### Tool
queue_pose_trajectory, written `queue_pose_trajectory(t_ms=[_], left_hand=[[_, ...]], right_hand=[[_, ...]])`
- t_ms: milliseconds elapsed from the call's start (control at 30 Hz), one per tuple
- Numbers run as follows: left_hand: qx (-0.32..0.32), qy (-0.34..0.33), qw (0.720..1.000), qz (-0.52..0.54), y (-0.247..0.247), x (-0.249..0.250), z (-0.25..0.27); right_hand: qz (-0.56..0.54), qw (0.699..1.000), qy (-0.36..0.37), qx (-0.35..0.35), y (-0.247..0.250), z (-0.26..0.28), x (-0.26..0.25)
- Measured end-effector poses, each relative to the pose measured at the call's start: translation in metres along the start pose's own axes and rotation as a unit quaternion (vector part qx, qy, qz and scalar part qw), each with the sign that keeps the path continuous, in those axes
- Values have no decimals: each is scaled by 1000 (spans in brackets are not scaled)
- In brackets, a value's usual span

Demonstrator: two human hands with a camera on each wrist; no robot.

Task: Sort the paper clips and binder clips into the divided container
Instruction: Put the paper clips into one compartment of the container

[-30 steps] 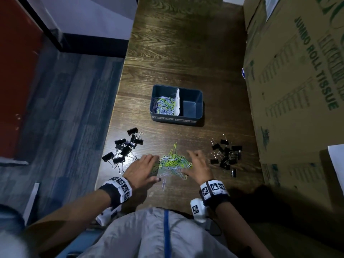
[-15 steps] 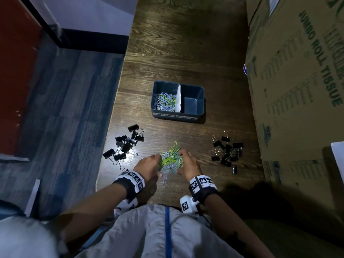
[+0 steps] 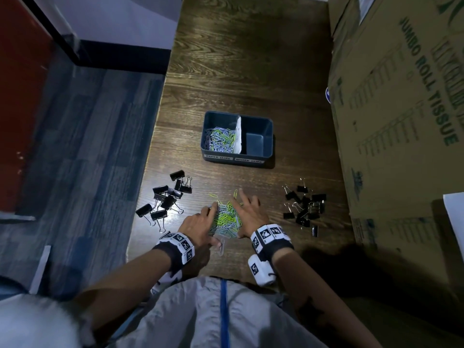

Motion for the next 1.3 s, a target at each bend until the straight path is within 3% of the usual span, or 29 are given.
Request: queue_pose_trajectory(t_ms=[267,400,633,767,967,1133,1300], left_hand=[[31,-60,996,65,11,7,-2],[42,-67,988,130,17,6,-2],[86,-56,972,213,40,-4,-3],[111,-86,968,209,65,-5,-6],[194,-158,941,228,140,11,-16],[292,-126,921,225,202,22,-47],[299,-79,910,276,214,22,-71]], right_hand=[[-74,992,-13,102,-18,6,-9],[-143,983,-69,94,-12,6,-2],[-170,977,-106,71,-13,-5,17],[-183,975,-103,72,14,11,17],[-214,969,-85,90,40,16,25],[-225,965,-50,122,79,12,23],[-203,961,-10,190,135,9,24]])
Point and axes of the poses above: each hand's wrist, its own z-axis away from the middle knuckle, its own y-axis out of the back of the hand, x = y × z, the point moved 2 cm from there along -z, towards the middle knuckle, and after that the axes turned 11 degrees about z, right-handed, at the moved point
